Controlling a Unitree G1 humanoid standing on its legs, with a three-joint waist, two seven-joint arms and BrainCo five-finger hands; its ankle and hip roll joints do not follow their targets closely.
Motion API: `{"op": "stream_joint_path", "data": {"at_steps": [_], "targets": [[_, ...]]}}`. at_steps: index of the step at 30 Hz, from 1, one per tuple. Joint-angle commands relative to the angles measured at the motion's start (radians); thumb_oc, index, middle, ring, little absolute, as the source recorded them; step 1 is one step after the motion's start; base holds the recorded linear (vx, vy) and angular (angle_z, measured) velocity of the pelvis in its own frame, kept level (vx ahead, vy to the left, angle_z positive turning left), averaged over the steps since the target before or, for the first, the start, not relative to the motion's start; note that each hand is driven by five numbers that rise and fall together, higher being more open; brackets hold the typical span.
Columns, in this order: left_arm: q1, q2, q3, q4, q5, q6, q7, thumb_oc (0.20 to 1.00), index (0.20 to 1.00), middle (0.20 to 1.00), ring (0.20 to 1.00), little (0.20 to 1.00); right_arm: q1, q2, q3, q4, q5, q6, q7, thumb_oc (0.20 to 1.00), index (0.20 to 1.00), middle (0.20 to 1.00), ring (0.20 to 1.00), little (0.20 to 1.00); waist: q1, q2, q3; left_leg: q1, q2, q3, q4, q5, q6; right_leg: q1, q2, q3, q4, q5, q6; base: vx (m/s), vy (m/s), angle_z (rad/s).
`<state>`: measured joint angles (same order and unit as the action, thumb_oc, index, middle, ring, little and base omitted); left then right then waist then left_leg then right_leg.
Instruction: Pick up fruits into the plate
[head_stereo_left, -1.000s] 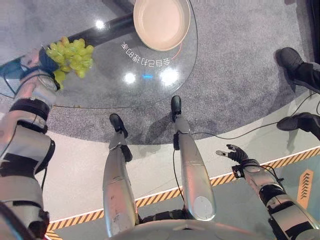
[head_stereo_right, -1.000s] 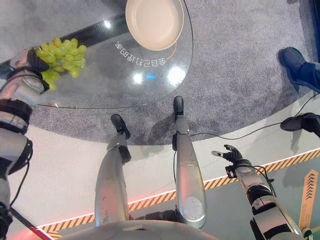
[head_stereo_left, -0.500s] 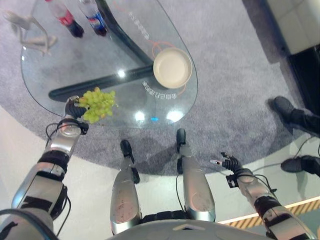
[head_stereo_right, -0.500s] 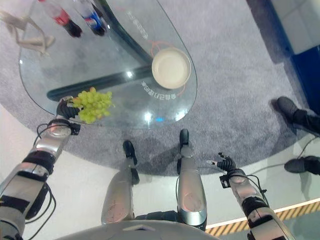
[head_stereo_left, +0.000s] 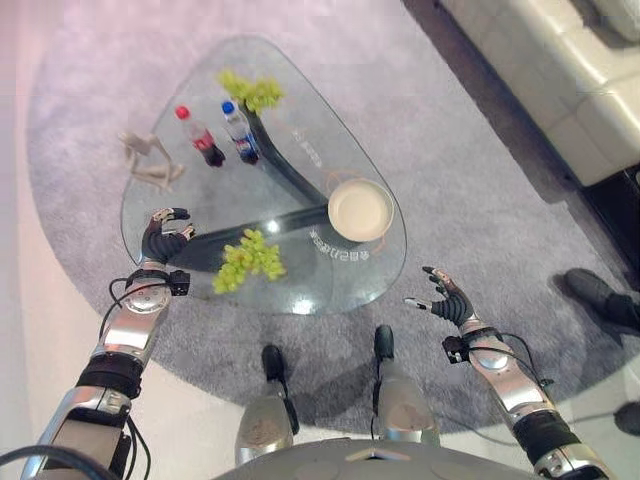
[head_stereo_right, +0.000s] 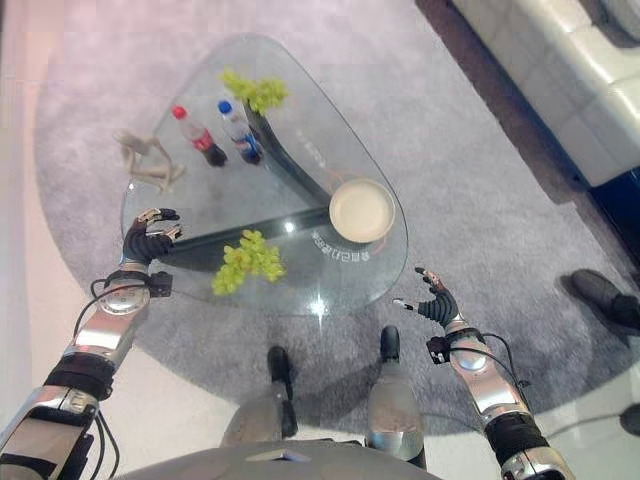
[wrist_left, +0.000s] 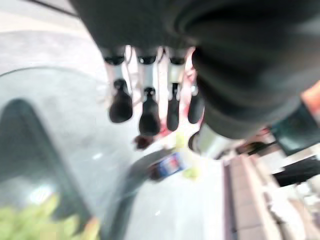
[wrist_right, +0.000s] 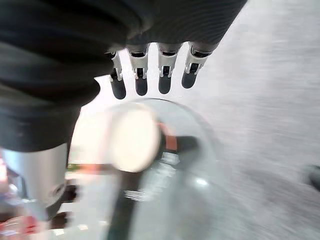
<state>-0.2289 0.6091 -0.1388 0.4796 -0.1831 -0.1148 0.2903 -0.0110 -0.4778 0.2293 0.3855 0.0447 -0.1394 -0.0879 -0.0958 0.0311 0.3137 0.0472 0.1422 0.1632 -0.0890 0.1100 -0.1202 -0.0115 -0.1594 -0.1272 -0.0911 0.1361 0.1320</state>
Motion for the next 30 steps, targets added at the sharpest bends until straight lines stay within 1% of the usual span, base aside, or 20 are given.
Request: {"op": "stream_joint_path", "data": {"at_steps": [1, 3, 5, 6, 7, 8, 10, 11, 12, 13, 17, 18, 20, 21, 25, 26, 28, 30], "targets": [[0.032, 0.012, 0.043, -0.001, 0.076, -0.044, 0.022, 0.2, 0.2, 0.2, 0.2, 0.2, 0.022, -0.034, -0.045, -0.081, 0.009, -0.052, 0.004, 1.0, 1.0, 1.0, 1.0, 1.0, 0.007, -0.016, -0.073, -0.067, -0.051, 0.0, 0.114, -0.129, 0.027, -0.006, 0.009, -0.064, 0.133, -0.163, -0.015, 0.17, 0.034, -0.07], [0.039, 0.009, 0.044, 0.006, 0.091, -0.041, 0.026, 0.2, 0.2, 0.2, 0.2, 0.2, 0.029, -0.036, -0.047, -0.096, 0.005, -0.035, 0.028, 1.0, 1.0, 1.0, 1.0, 1.0, 0.003, -0.011, -0.079, -0.059, -0.053, 0.002, 0.114, -0.133, 0.029, -0.002, 0.011, -0.057, 0.136, -0.168, -0.015, 0.11, 0.036, -0.05], [0.037, 0.011, 0.037, 0.015, 0.097, -0.042, 0.039, 0.2, 0.2, 0.2, 0.2, 0.2, 0.034, -0.04, -0.044, -0.105, -0.011, -0.015, 0.029, 1.0, 1.0, 1.0, 1.0, 1.0, -0.004, -0.006, -0.074, -0.059, -0.056, 0.001, 0.115, -0.137, 0.032, -0.004, 0.012, -0.05, 0.141, -0.173, -0.016, 0.01, 0.036, 0.01], [0.028, 0.015, 0.03, 0.014, 0.089, -0.038, 0.056, 0.2, 0.2, 0.2, 0.2, 0.2, 0.031, -0.046, -0.035, -0.092, -0.018, 0.002, 0.027, 1.0, 1.0, 1.0, 1.0, 1.0, -0.008, -0.003, -0.06, -0.064, -0.059, 0.0, 0.114, -0.137, 0.035, -0.012, 0.012, -0.046, 0.145, -0.176, -0.016, -0.05, 0.033, -0.01], [0.027, 0.015, 0.029, 0.014, 0.087, -0.037, 0.058, 0.2, 0.2, 0.2, 0.2, 0.2, 0.03, -0.047, -0.034, -0.09, -0.02, 0.001, 0.024, 1.0, 1.0, 1.0, 1.0, 1.0, -0.008, -0.003, -0.058, -0.064, -0.059, 0.0, 0.114, -0.137, 0.035, -0.013, 0.012, -0.046, 0.146, -0.177, -0.016, -0.09, 0.054, -0.05], [0.013, 0.013, 0.021, 0.024, 0.065, -0.011, 0.073, 0.2, 0.2, 0.2, 0.2, 0.2, 0.025, -0.052, -0.025, -0.064, -0.024, 0.022, 0.014, 1.0, 1.0, 1.0, 1.0, 1.0, -0.012, 0.0, -0.041, -0.07, -0.06, 0.002, 0.115, -0.136, 0.037, -0.021, 0.011, -0.046, 0.15, -0.178, -0.017, -0.08, 0.044, -0.04], [-0.004, 0.01, 0.01, 0.043, 0.066, -0.004, 0.096, 0.2, 0.2, 0.2, 0.2, 0.2, 0.017, -0.055, -0.018, -0.03, -0.036, 0.029, 0.002, 1.0, 1.0, 1.0, 1.0, 1.0, -0.015, 0.001, -0.024, -0.078, -0.06, 0.001, 0.118, -0.136, 0.038, -0.03, 0.011, -0.045, 0.154, -0.181, -0.019, -0.08, 0.036, -0.02], [-0.014, 0.01, 0.003, 0.054, 0.078, 0.0, 0.107, 0.928, 0.928, 0.928, 0.928, 0.928, 0.013, -0.058, -0.013, -0.013, -0.043, 0.037, -0.004, 1.0, 1.0, 1.0, 1.0, 1.0, -0.016, 0.001, -0.013, -0.086, -0.061, -0.001, 0.122, -0.135, 0.039, -0.036, 0.01, -0.044, 0.156, -0.18, -0.02, -0.1, 0.018, 0.0], [-0.025, 0.01, -0.008, 0.063, 0.078, 0.013, 0.102, 1.0, 1.0, 1.0, 1.0, 1.0, 0.007, -0.062, -0.005, 0.01, -0.05, 0.048, -0.011, 1.0, 1.0, 1.0, 1.0, 1.0, -0.016, 0.001, 0.001, -0.096, -0.062, -0.004, 0.125, -0.133, 0.04, -0.043, 0.009, -0.044, 0.158, -0.18, -0.022, -0.16, 0.019, -0.02], [-0.054, 0.017, -0.027, 0.079, 0.072, 0.044, 0.097, 1.0, 1.0, 1.0, 1.0, 1.0, -0.006, -0.07, 0.008, 0.045, -0.051, 0.068, -0.022, 1.0, 1.0, 1.0, 1.0, 1.0, -0.015, 0.001, 0.026, -0.113, -0.064, -0.01, 0.13, -0.13, 0.041, -0.056, 0.008, -0.043, 0.163, -0.179, -0.024, -0.2, 0.001, 0.01], [-0.168, 0.034, -0.088, 0.149, 0.078, 0.093, 0.089, 1.0, 1.0, 1.0, 1.0, 1.0, -0.058, -0.081, 0.054, 0.136, 0.0, 0.093, -0.064, 1.0, 1.0, 1.0, 1.0, 1.0, -0.003, -0.01, 0.084, -0.164, -0.071, -0.027, 0.14, -0.123, 0.045, -0.097, 0.012, -0.044, 0.177, -0.18, -0.027, -0.17, -0.033, 0.02], [-0.21, 0.035, -0.108, 0.184, 0.091, 0.112, 0.082, 1.0, 1.0, 1.0, 1.0, 1.0, -0.078, -0.08, 0.069, 0.171, 0.011, 0.103, -0.075, 1.0, 1.0, 1.0, 1.0, 1.0, 0.001, -0.015, 0.101, -0.178, -0.073, -0.032, 0.14, -0.12, 0.046, -0.109, 0.014, -0.045, 0.182, -0.18, -0.028, -0.16, -0.057, 0.05], [-0.272, 0.037, -0.143, 0.25, 0.111, 0.13, 0.075, 1.0, 1.0, 1.0, 1.0, 1.0, -0.105, -0.073, 0.094, 0.234, 0.02, 0.105, -0.088, 1.0, 1.0, 1.0, 1.0, 1.0, 0.006, -0.025, 0.132, -0.199, -0.072, -0.041, 0.138, -0.115, 0.048, -0.132, 0.019, -0.048, 0.192, -0.18, -0.028, -0.12, -0.065, 0.06], [-0.295, 0.036, -0.157, 0.273, 0.131, 0.141, 0.077, 1.0, 1.0, 1.0, 1.0, 1.0, -0.113, -0.07, 0.105, 0.25, 0.026, 0.126, -0.09, 1.0, 1.0, 1.0, 1.0, 1.0, 0.008, -0.03, 0.145, -0.209, -0.073, -0.045, 0.137, -0.113, 0.05, -0.143, 0.022, -0.049, 0.197, -0.18, -0.028, -0.09, -0.057, 0.04], [-0.384, 0.057, -0.206, 0.375, 0.221, 0.163, 0.083, 1.0, 1.0, 1.0, 1.0, 1.0, -0.133, -0.064, 0.132, 0.339, 0.055, 0.111, -0.09, 1.0, 1.0, 1.0, 1.0, 1.0, 0.009, -0.051, 0.191, -0.258, -0.075, -0.046, 0.144, -0.105, 0.056, -0.204, 0.031, -0.05, 0.224, -0.179, -0.029, -0.09, -0.031, 0.05], [-0.401, 0.058, -0.216, 0.395, 0.226, 0.173, 0.083, 1.0, 1.0, 1.0, 1.0, 1.0, -0.139, -0.063, 0.135, 0.358, 0.063, 0.104, -0.088, 1.0, 1.0, 1.0, 1.0, 1.0, 0.009, -0.055, 0.2, -0.271, -0.076, -0.045, 0.149, -0.104, 0.057, -0.219, 0.033, -0.05, 0.231, -0.178, -0.029, -0.08, -0.025, 0.11], [-0.441, 0.058, -0.242, 0.441, 0.267, 0.191, 0.103, 1.0, 1.0, 1.0, 1.0, 1.0, -0.155, -0.062, 0.145, 0.402, 0.083, 0.086, -0.088, 1.0, 1.0, 1.0, 1.0, 1.0, 0.009, -0.063, 0.206, -0.319, -0.08, -0.045, 0.167, -0.102, 0.058, -0.267, 0.039, -0.046, 0.248, -0.177, -0.032, -0.07, -0.02, 0.09], [-0.473, 0.058, -0.266, 0.48, 0.27, 0.209, 0.129, 1.0, 1.0, 1.0, 1.0, 1.0, -0.168, -0.063, 0.155, 0.432, 0.092, 0.074, -0.087, 1.0, 1.0, 1.0, 1.0, 1.0, 0.007, -0.069, 0.206, -0.362, -0.085, -0.046, 0.182, -0.1, 0.058, -0.312, 0.044, -0.045, 0.259, -0.174, -0.037, -0.05, -0.008, 0.03]]}}
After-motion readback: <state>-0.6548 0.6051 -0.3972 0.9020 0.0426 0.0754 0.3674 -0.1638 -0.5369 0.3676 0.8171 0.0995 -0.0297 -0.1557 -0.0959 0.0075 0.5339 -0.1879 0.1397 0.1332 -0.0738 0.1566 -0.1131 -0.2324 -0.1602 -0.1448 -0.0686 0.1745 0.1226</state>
